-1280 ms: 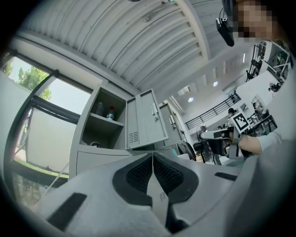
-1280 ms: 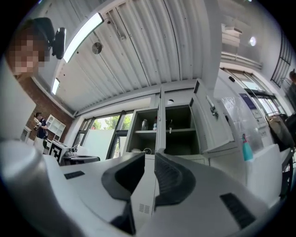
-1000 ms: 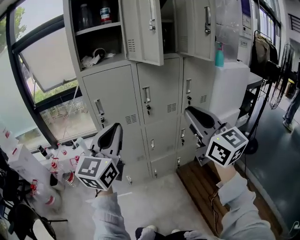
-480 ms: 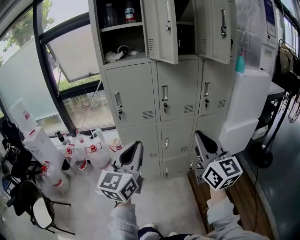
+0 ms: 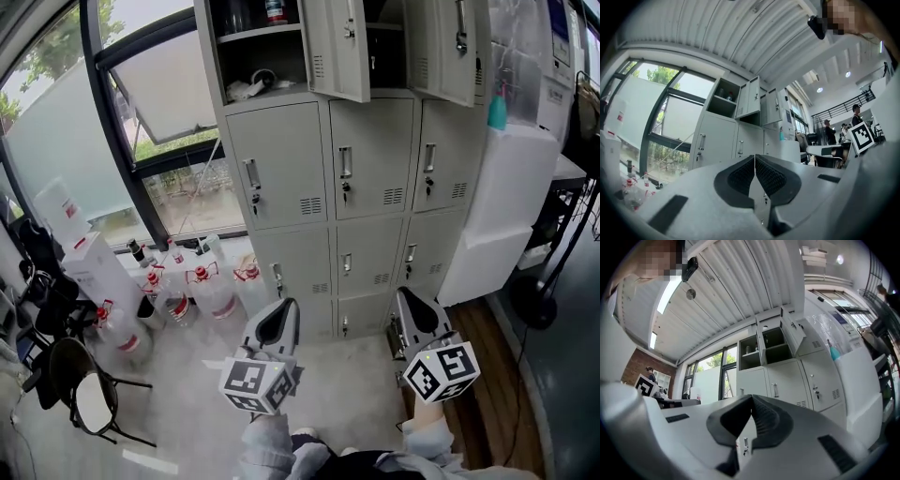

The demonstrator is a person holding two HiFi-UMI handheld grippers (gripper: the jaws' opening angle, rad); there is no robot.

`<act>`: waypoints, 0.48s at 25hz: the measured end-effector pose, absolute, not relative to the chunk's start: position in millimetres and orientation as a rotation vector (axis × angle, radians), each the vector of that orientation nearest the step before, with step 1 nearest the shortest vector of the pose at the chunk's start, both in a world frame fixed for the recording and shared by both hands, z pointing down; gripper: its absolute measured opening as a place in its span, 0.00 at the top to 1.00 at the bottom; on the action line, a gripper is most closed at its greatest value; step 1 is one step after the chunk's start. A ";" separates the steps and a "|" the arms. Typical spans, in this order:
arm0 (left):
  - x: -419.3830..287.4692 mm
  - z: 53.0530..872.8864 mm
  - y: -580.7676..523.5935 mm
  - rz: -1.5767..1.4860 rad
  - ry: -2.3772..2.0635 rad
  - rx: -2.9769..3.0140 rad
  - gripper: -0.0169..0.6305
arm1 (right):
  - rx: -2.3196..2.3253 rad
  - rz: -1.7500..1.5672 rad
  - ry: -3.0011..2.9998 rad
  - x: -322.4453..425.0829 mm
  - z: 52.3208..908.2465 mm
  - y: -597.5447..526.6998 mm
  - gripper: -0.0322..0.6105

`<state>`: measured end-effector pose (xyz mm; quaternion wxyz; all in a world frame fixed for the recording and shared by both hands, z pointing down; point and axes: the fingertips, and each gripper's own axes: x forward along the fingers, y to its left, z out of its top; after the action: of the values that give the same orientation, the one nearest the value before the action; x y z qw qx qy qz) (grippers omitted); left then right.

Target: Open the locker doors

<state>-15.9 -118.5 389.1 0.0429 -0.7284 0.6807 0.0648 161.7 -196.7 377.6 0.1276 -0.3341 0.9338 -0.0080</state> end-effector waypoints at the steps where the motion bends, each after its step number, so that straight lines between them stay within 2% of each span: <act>1: -15.2 395.3 -118.0 0.199 2.088 -2.229 0.95 | -0.978 -0.028 2.722 162.8 382.0 -196.4 0.95; 12: -5.2 422.3 -115.6 0.161 2.122 -2.239 0.95 | -1.028 0.001 2.715 174.3 389.7 -193.5 0.95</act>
<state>-5.2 -115.6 422.3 0.0264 -0.7245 0.6868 0.0521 174.3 -193.5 389.7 0.1188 -0.3515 0.9286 0.0004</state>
